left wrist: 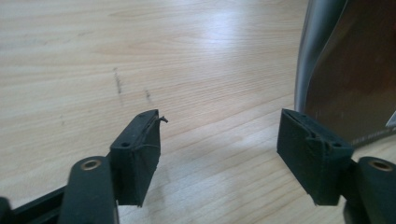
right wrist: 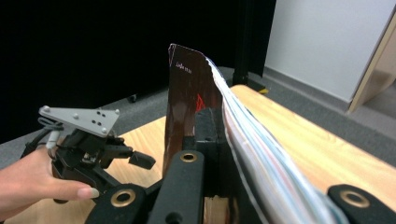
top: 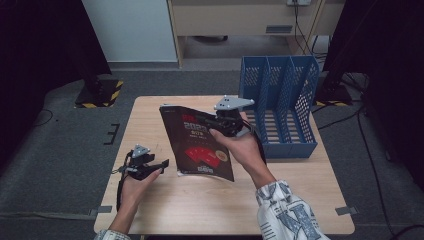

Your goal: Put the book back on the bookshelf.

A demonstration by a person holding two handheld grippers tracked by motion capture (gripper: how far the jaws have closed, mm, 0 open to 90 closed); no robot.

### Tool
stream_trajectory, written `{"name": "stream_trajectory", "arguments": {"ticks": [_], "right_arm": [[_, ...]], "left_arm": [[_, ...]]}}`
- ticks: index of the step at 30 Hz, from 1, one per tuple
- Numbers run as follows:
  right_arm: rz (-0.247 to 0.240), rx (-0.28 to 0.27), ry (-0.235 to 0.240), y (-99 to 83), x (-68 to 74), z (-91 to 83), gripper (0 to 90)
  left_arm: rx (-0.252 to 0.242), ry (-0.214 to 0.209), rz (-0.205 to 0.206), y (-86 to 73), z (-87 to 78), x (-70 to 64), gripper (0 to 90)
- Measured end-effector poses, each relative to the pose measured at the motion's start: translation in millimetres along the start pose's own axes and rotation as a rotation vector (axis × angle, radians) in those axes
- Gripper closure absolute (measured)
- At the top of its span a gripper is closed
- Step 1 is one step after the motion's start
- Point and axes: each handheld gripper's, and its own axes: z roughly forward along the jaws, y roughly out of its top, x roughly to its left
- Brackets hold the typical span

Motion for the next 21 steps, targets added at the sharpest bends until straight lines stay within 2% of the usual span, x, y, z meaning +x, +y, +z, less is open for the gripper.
{"name": "stream_trajectory", "arguments": {"ticks": [3, 7, 11, 16, 17, 21], "right_arm": [[-0.004, -0.013, -0.004, 4.5, 0.3, 0.3, 87.1], [-0.013, -0.038, -0.019, 12.8, -0.3, 0.9, 87.1], [-0.025, -0.053, -0.059, 21.6, -1.5, 3.6, 87.1], [-0.012, -0.067, -0.09, 27.6, -6.6, 3.5, 87.1], [-0.004, -0.074, -0.099, 30.8, -8.5, 3.4, 87.1], [-0.004, -0.078, -0.114, 33.6, -10.0, 3.7, 87.1]], "left_arm": [[-0.005, 0.013, -0.001, -0.5, 0.4, 2.1, 25.2], [0.003, 0.041, 0.041, -1.3, 3.8, -0.1, 20.6], [0.029, 0.043, 0.061, -3.3, 7.0, -2.8, 11.6], [0.035, 0.04, 0.079, -5.5, 8.7, -1.9, 6.0], [0.033, 0.047, 0.098, -6.2, 10.4, -2.0, 4.4], [0.042, 0.068, 0.105, -7.5, 12.3, -2.3, 3.6]]}}
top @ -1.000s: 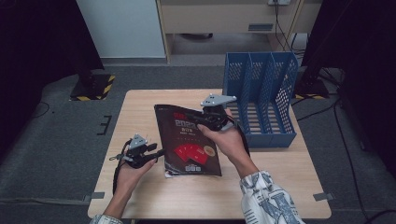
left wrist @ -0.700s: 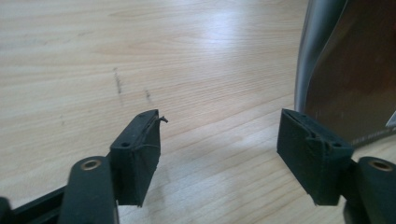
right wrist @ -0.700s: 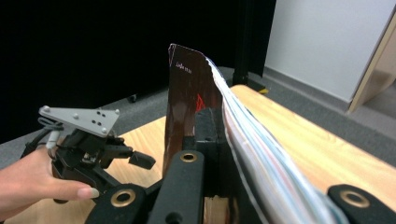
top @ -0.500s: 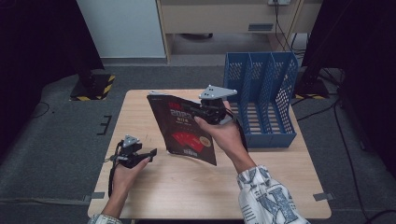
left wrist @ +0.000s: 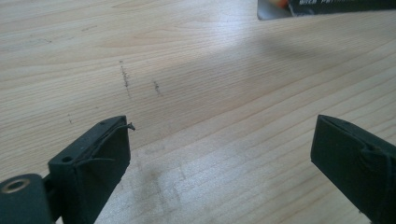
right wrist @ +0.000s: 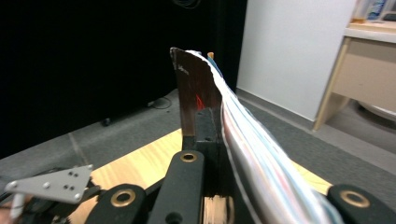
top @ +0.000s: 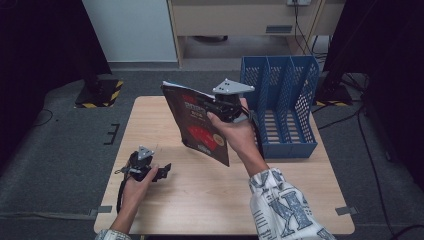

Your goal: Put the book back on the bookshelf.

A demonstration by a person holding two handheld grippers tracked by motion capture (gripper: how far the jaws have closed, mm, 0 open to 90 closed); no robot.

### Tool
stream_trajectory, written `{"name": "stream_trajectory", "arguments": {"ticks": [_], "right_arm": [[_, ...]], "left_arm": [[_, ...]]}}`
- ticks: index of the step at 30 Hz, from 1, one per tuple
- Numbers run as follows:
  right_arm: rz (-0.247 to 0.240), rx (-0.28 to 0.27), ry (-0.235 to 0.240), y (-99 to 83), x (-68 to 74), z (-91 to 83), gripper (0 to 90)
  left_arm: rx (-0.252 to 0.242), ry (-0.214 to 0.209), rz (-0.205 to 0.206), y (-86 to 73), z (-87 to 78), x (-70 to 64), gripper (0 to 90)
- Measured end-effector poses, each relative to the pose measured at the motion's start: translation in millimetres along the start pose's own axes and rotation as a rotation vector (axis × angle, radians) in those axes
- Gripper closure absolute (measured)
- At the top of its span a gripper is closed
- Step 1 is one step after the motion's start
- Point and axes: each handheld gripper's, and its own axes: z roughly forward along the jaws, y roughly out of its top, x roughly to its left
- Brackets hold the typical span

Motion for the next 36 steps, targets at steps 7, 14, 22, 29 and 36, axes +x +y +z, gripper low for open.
{"name": "stream_trajectory", "arguments": {"ticks": [7, 14, 22, 29, 36], "right_arm": [[0.023, -0.001, -0.03, 4.0, -4.7, 3.7, 87.1], [0.028, -0.018, -0.062, 12.4, -4.9, 3.7, 87.1], [0.04, -0.031, -0.077, 21.7, -6.7, -4.1, 87.2], [0.05, -0.038, -0.086, 34.3, -9.1, -11.3, 87.2], [0.057, -0.054, -0.084, 45.1, -7.6, -23.0, 87.1]], "left_arm": [[-0.026, -0.017, -0.009, -0.1, -1.5, -2.3, 4.4], [0.002, 0.007, 0.007, -2.2, 1.1, -3.3, 4.7], [0.004, 0.012, 0.009, -3.0, 5.2, -4.1, 4.6], [0.005, -0.007, -0.067, -6.0, 6.8, 1.3, 5.6], [0.015, 0.011, -0.042, -6.5, 7.0, -0.2, 5.9]]}}
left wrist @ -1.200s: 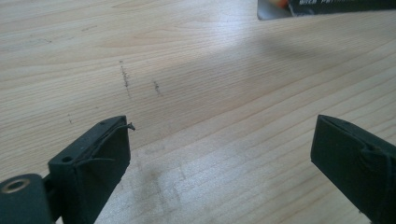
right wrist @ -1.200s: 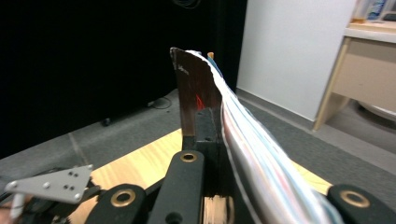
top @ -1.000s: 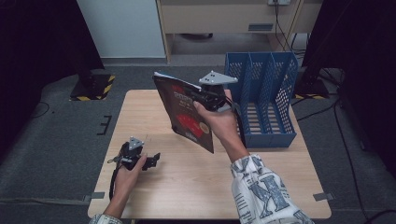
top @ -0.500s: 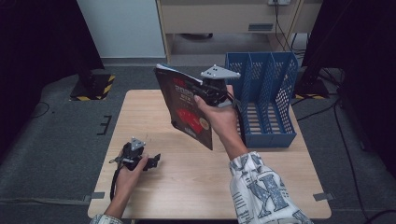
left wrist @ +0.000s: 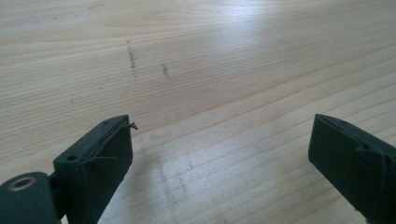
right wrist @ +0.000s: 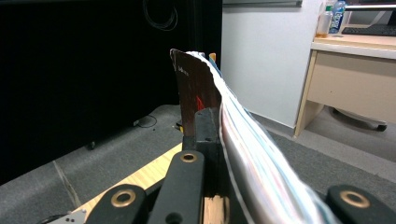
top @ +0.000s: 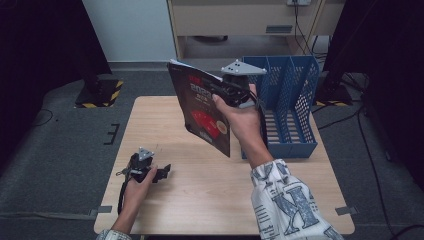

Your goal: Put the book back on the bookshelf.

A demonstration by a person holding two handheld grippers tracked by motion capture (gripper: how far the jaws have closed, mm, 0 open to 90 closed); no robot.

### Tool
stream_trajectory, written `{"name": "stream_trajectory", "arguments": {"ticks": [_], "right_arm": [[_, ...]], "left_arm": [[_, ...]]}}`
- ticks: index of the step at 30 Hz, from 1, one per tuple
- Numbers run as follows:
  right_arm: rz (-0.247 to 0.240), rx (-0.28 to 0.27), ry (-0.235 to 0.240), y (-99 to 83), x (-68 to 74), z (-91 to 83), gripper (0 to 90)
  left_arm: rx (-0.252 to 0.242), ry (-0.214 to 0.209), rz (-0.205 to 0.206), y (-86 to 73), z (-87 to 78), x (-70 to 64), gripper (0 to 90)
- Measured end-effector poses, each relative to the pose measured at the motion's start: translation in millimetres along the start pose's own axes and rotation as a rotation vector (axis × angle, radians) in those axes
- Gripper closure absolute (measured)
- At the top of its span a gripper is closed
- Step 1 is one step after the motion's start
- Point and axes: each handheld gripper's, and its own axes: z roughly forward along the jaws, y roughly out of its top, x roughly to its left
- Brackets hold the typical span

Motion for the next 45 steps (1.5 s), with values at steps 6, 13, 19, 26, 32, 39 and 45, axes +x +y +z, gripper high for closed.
{"name": "stream_trajectory", "arguments": {"ticks": [6, 13, 19, 26, 32, 39, 45], "right_arm": [[0.009, -0.008, 0.006, 4.1, -0.1, -7.1, 87.2], [0.002, -0.002, 0.011, 6.7, 1.5, -15.3, 87.2], [0.007, -0.004, 0.007, 9.5, -1.6, -20.3, 87.1], [0.029, -0.013, -0.015, 12.6, -10.4, -28.1, 87.2], [0.04, -0.021, -0.028, 14.7, -17.2, -37.4, 87.1], [0.034, -0.024, -0.03, 16.4, -20.2, -45.1, 87.2], [0.034, -0.032, -0.034, 16.2, -24.6, -56.3, 87.1]], "left_arm": [[0.033, 0.007, 0.03, -0.7, 3.8, -2.9, 5.4], [0.063, 0.001, 0.04, -2.5, 7.1, -5.4, 5.4], [0.074, 0.009, 0.061, -3.7, 8.8, -7.9, 4.0], [0.058, 0.007, 0.06, -5.2, 9.9, -8.2, 2.5], [0.06, 0.007, 0.062, -5.2, 9.9, -8.4, 2.3], [0.058, 0.011, 0.056, -5.8, 9.6, -9.0, 2.1], [0.062, 0.007, 0.055, -5.8, 9.5, -8.9, 1.6]]}}
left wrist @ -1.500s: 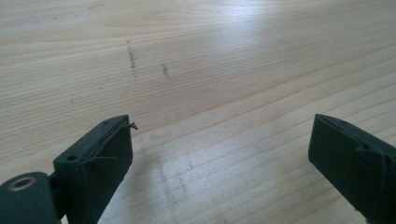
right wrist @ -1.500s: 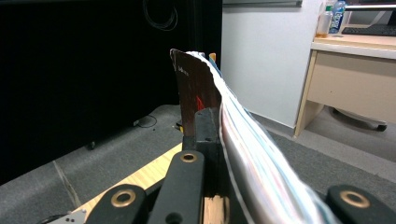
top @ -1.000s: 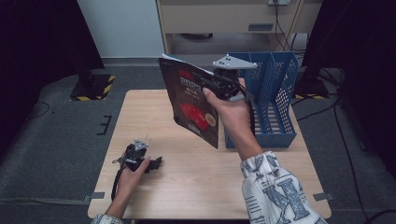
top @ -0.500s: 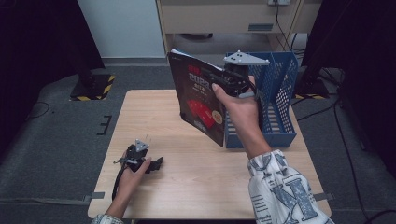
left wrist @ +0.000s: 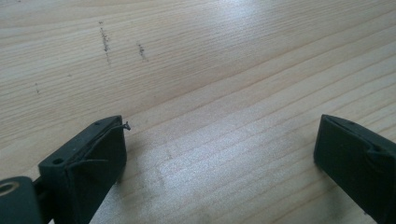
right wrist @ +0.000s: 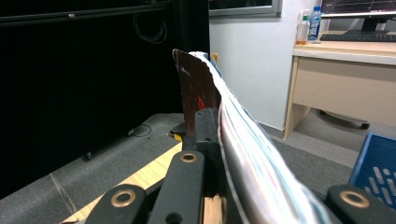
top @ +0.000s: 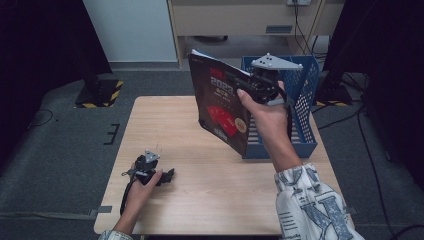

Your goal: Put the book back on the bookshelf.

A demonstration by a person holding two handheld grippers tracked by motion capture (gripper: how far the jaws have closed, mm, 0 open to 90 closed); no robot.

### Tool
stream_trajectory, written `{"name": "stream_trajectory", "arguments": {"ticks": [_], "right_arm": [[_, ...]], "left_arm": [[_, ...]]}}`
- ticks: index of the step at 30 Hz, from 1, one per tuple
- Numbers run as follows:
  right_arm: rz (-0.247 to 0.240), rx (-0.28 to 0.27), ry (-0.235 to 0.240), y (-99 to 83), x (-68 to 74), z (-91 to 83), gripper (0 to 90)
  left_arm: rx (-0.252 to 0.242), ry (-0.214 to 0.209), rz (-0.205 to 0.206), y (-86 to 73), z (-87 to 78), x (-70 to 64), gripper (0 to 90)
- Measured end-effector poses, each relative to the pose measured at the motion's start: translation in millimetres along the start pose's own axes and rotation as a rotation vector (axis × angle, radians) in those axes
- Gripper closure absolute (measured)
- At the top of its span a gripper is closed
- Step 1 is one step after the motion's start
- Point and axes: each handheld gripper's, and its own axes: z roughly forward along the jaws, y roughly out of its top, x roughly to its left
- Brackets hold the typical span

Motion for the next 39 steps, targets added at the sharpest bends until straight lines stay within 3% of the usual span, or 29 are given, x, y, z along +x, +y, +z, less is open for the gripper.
{"name": "stream_trajectory", "arguments": {"ticks": [14, 39], "right_arm": [[0.005, -0.002, -0.022, -5.7, -14.3, -21.4, 87.2], [0.053, -0.055, -0.092, -11.9, -48.6, -81.5, 87.2]], "left_arm": [[0.005, -0.009, 0.008, 0.2, 0.4, 0.1, 0.0], [0.006, -0.012, 0.012, 0.1, 0.5, 0.1, 0.0]]}}
